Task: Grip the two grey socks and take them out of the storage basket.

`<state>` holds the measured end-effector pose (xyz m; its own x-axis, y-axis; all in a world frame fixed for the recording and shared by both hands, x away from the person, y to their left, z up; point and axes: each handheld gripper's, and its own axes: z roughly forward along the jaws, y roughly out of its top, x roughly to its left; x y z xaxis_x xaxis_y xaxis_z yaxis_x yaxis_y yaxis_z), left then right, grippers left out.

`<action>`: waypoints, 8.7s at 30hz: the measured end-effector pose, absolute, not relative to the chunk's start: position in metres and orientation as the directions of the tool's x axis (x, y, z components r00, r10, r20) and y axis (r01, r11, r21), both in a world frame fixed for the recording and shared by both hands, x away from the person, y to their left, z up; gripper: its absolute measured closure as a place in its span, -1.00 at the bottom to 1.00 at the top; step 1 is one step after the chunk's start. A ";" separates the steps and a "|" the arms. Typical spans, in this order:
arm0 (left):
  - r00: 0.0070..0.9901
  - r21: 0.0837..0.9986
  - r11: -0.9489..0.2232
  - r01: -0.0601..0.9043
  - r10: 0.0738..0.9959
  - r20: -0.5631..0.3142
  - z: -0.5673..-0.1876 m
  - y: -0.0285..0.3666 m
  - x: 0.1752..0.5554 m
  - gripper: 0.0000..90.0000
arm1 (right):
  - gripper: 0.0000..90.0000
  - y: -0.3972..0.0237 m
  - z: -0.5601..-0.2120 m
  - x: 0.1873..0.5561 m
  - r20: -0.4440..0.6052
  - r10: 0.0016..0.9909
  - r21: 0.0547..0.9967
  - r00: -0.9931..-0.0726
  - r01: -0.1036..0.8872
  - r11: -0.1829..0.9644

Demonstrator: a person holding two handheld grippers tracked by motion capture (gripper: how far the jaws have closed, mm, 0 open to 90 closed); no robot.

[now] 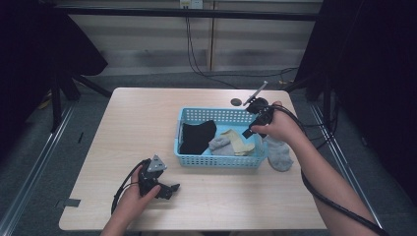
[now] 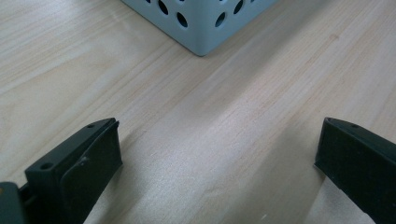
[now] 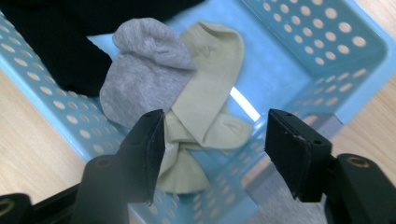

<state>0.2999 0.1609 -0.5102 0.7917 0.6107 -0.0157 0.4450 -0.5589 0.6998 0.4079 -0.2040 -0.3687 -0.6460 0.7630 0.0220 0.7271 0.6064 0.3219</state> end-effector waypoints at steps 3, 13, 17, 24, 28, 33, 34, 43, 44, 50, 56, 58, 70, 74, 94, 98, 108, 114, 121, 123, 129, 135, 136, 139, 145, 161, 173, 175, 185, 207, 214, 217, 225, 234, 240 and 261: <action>0.791 0.699 -0.559 0.446 0.612 -0.015 -0.510 0.161 0.299 -1.00 | -0.23 -0.196 -0.376 0.409 0.030 0.761 0.317 -0.648 0.728 0.607; 0.790 0.699 -0.557 0.449 0.613 -0.020 -0.510 0.161 0.299 -1.00 | -0.40 -0.181 -0.398 0.412 0.041 0.758 0.327 -0.651 0.726 0.606; 0.790 0.699 -0.557 0.449 0.613 -0.019 -0.510 0.161 0.299 -1.00 | -0.41 -0.176 -0.402 0.413 0.040 0.758 0.320 -0.651 0.727 0.608; 0.790 0.699 -0.557 0.449 0.613 -0.019 -0.510 0.161 0.299 -1.00 | -0.32 -0.165 -0.421 0.417 0.068 0.750 0.300 -0.658 0.730 0.614; 0.793 0.695 -0.564 0.447 0.609 -0.016 -0.510 0.161 0.299 -1.00 | -0.21 -0.155 -0.433 0.417 0.099 0.746 0.295 -0.659 0.735 0.610; 0.793 0.695 -0.563 0.447 0.609 -0.016 -0.510 0.161 0.299 -1.00 | -0.06 -0.147 -0.447 0.417 0.121 0.737 0.266 -0.665 0.737 0.621; 0.793 0.695 -0.563 0.447 0.609 -0.016 -0.510 0.161 0.299 -1.00 | -0.04 -0.146 -0.449 0.418 0.119 0.733 0.267 -0.670 0.733 0.626; 0.793 0.695 -0.563 0.447 0.609 -0.016 -0.510 0.161 0.299 -1.00 | 0.11 -0.143 -0.464 0.418 0.110 0.746 0.246 -0.657 0.745 0.620; 0.793 0.695 -0.563 0.447 0.609 -0.016 -0.510 0.161 0.299 -1.00 | 0.21 -0.142 -0.463 0.418 0.100 0.749 0.241 -0.655 0.746 0.620; 0.793 0.695 -0.563 0.447 0.609 -0.016 -0.510 0.161 0.299 -1.00 | 0.48 -0.140 -0.464 0.417 0.055 0.755 0.223 -0.653 0.745 0.629; 0.793 0.694 -0.566 0.445 0.609 -0.012 -0.510 0.161 0.299 -1.00 | 0.83 -0.139 -0.461 0.418 0.068 0.764 0.198 -0.641 0.759 0.620; 0.793 0.694 -0.564 0.447 0.609 -0.015 -0.510 0.161 0.299 -1.00 | 0.88 -0.141 -0.458 0.419 0.086 0.768 0.198 -0.635 0.766 0.611; 0.791 0.698 -0.560 0.447 0.612 -0.016 -0.510 0.161 0.299 -1.00 | 0.99 -0.157 -0.422 0.421 0.095 0.769 0.231 -0.632 0.765 0.601; 0.791 0.698 -0.559 0.447 0.611 -0.017 -0.510 0.161 0.299 -1.00 | 0.99 -0.160 -0.410 0.422 0.089 0.771 0.250 -0.631 0.763 0.595; 0.791 0.698 -0.559 0.448 0.612 -0.017 -0.510 0.161 0.299 -1.00 | 0.99 -0.173 -0.374 0.427 0.090 0.766 0.278 -0.636 0.755 0.594; 0.791 0.698 -0.559 0.447 0.612 -0.017 -0.510 0.161 0.299 -1.00 | 0.99 -0.179 -0.368 0.427 0.092 0.761 0.277 -0.642 0.751 0.599; 0.792 0.696 -0.561 0.448 0.610 -0.019 -0.510 0.161 0.299 -1.00 | 0.99 -0.197 -0.349 0.425 0.081 0.770 0.304 -0.632 0.752 0.585; 0.791 0.696 -0.561 0.448 0.612 -0.016 -0.510 0.161 0.299 -1.00 | 0.99 -0.206 -0.343 0.423 0.081 0.779 0.309 -0.621 0.759 0.573; 0.791 0.696 -0.561 0.448 0.612 -0.016 -0.510 0.161 0.299 -1.00 | 0.99 -0.221 -0.328 0.420 0.083 0.790 0.332 -0.607 0.764 0.553; 0.791 0.696 -0.560 0.448 0.612 -0.016 -0.510 0.161 0.299 -1.00 | 0.99 -0.226 -0.324 0.419 0.075 0.792 0.335 -0.607 0.763 0.553; 0.788 0.698 -0.557 0.451 0.615 -0.018 -0.510 0.161 0.299 -1.00 | 0.99 -0.238 -0.318 0.417 0.072 0.799 0.340 -0.597 0.767 0.544; 0.788 0.698 -0.557 0.451 0.615 -0.019 -0.510 0.161 0.299 -1.00 | 0.98 -0.250 -0.313 0.414 0.061 0.810 0.342 -0.583 0.775 0.532; 0.788 0.698 -0.556 0.450 0.615 -0.019 -0.510 0.161 0.299 -1.00 | 0.98 -0.252 -0.312 0.413 0.062 0.812 0.342 -0.581 0.776 0.530; 0.788 0.698 -0.556 0.450 0.615 -0.019 -0.510 0.161 0.299 -1.00 | 0.98 -0.259 -0.310 0.410 0.061 0.816 0.347 -0.574 0.779 0.522; 0.789 0.699 -0.556 0.450 0.615 -0.018 -0.510 0.161 0.299 -1.00 | 0.98 -0.273 -0.310 0.407 0.062 0.827 0.343 -0.558 0.790 0.508; 0.788 0.700 -0.555 0.449 0.616 -0.017 -0.510 0.161 0.299 -1.00 | 0.98 -0.315 -0.314 0.398 0.072 0.871 0.359 -0.486 0.828 0.431; 0.788 0.700 -0.556 0.449 0.616 -0.017 -0.510 0.161 0.299 -1.00 | 0.97 -0.329 -0.352 0.399 0.082 0.880 0.321 -0.467 0.849 0.421; 0.787 0.700 -0.553 0.452 0.617 -0.021 -0.510 0.161 0.299 -1.00 | 0.97 -0.331 -0.357 0.400 0.072 0.884 0.322 -0.462 0.849 0.418; 0.788 0.696 -0.559 0.450 0.615 -0.016 -0.510 0.161 0.299 -1.00 | 0.96 -0.325 -0.392 0.404 0.062 0.885 0.283 -0.462 0.858 0.428; 0.790 0.693 -0.563 0.449 0.613 -0.014 -0.510 0.161 0.299 -1.00 | 0.71 -0.314 -0.416 0.406 0.065 0.879 0.261 -0.473 0.858 0.443; 0.790 0.694 -0.564 0.447 0.613 -0.012 -0.510 0.161 0.299 -1.00 | 0.34 -0.315 -0.410 0.402 0.020 0.868 0.276 -0.497 0.837 0.473; 0.789 0.695 -0.561 0.451 0.614 -0.016 -0.510 0.161 0.299 -1.00 | 0.18 -0.315 -0.407 0.399 0.020 0.859 0.291 -0.512 0.825 0.484; 0.788 0.694 -0.562 0.450 0.616 -0.012 -0.510 0.162 0.298 -1.00 | -0.14 -0.314 -0.400 0.386 0.033 0.839 0.314 -0.543 0.802 0.507; 0.788 0.694 -0.561 0.451 0.616 -0.014 -0.510 0.161 0.298 -1.00 | -0.31 -0.312 -0.389 0.367 0.055 0.835 0.355 -0.548 0.792 0.496; 0.788 0.694 -0.560 0.452 0.616 -0.016 -0.510 0.161 0.298 -1.00 | -0.37 -0.308 -0.392 0.355 0.040 0.827 0.344 -0.560 0.785 0.515; 0.786 0.696 -0.557 0.454 0.618 -0.018 -0.510 0.161 0.298 -1.00 | -0.40 -0.289 -0.426 0.284 0.067 0.786 0.348 -0.614 0.753 0.559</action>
<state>0.2980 0.1612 -0.5100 0.7859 0.6181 -0.0185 0.4542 -0.5567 0.6956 0.2843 -0.2890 -0.4265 -0.6144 0.7862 0.0668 0.7527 0.5587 0.3483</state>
